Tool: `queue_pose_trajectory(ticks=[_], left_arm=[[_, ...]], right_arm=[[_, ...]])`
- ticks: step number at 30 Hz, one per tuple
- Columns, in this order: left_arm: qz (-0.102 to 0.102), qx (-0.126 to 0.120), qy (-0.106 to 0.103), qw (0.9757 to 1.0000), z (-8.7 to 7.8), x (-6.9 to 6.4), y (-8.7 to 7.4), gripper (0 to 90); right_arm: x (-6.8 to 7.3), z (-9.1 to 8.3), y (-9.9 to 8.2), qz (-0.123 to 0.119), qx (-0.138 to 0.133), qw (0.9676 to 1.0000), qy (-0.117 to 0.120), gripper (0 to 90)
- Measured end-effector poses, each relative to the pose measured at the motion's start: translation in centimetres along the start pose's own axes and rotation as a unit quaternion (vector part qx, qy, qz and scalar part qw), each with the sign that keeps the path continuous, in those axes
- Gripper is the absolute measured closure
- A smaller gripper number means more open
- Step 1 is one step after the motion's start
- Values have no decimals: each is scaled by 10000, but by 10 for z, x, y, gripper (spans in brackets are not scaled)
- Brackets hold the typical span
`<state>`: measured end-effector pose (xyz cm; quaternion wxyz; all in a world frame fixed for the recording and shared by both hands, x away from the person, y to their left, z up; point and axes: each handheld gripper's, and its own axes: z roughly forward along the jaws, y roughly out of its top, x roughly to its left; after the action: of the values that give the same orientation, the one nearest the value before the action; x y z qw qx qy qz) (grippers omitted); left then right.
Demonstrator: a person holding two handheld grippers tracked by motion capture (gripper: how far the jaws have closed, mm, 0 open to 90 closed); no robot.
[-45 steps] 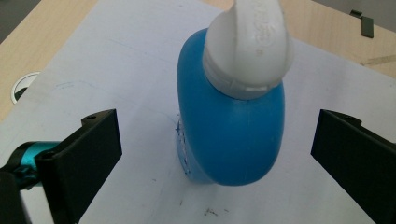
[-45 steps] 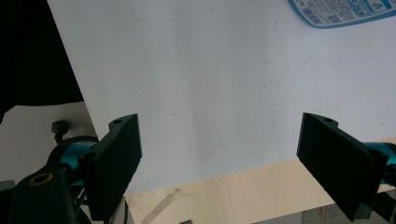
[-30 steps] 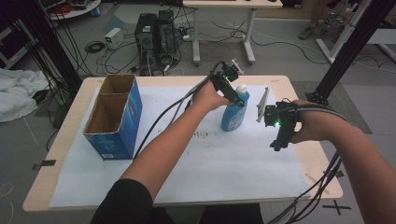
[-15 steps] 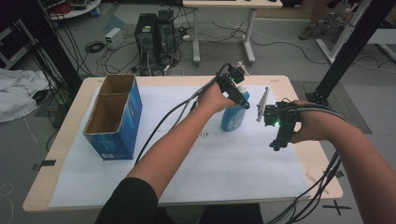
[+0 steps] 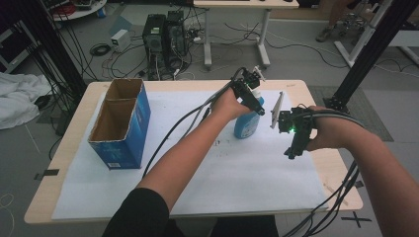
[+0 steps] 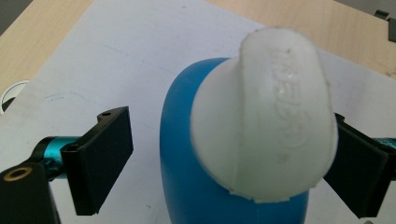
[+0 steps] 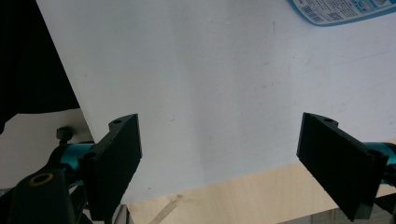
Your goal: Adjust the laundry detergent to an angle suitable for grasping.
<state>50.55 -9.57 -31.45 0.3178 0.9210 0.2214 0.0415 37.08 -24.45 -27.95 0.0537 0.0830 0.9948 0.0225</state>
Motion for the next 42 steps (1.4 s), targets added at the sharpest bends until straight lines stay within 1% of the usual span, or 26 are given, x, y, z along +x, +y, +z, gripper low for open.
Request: queue_pose_trajectory(ticks=[1,4,5,7,9,10,12,14,17,21,27,29,34,35,40,42], left_arm=[[15,11,6,10000,0,0,0,97],[-23,-1,-17,10000,0,0,0,114],[8,11,29,10000,0,-1,0,114],[4,32,5,10000,0,-1,0,136],[1,35,94,9999,0,-2,0,141],[11,24,117,9999,0,-2,0,145],[20,53,98,9999,0,-3,1,152],[47,74,176,9998,1,-4,1,182],[24,82,154,9998,1,-4,1,187],[41,73,145,9999,0,-6,1,235],[15,94,129,9999,1,-7,1,252],[37,92,106,9999,1,-8,2,279],[8,99,129,9999,1,-8,2,305],[14,95,134,9999,1,-9,2,324],[22,124,178,9998,2,-10,2,335],[9,118,205,9997,1,-9,2,360]], right_arm=[[0,0,0,-8,-12,10000,-4,131],[0,1,1,18,-11,10000,8,131],[0,1,1,7,-12,10000,7,131],[0,1,1,0,-6,10000,3,131],[0,2,1,23,-17,10000,19,131],[0,2,1,22,-20,10000,10,131],[-1,2,1,19,-14,10000,12,131],[0,2,1,0,-26,10000,7,131],[0,2,0,17,1,10000,5,131],[1,3,-2,78,-32,10000,7,131],[0,5,-3,71,-1,10000,17,131],[0,5,-3,69,-27,10000,10,131],[1,5,-3,42,-17,10000,15,131],[1,5,-3,61,-3,10000,17,130],[1,4,-4,112,-21,9999,13,131],[1,4,-4,73,-5,10000,14,131]])
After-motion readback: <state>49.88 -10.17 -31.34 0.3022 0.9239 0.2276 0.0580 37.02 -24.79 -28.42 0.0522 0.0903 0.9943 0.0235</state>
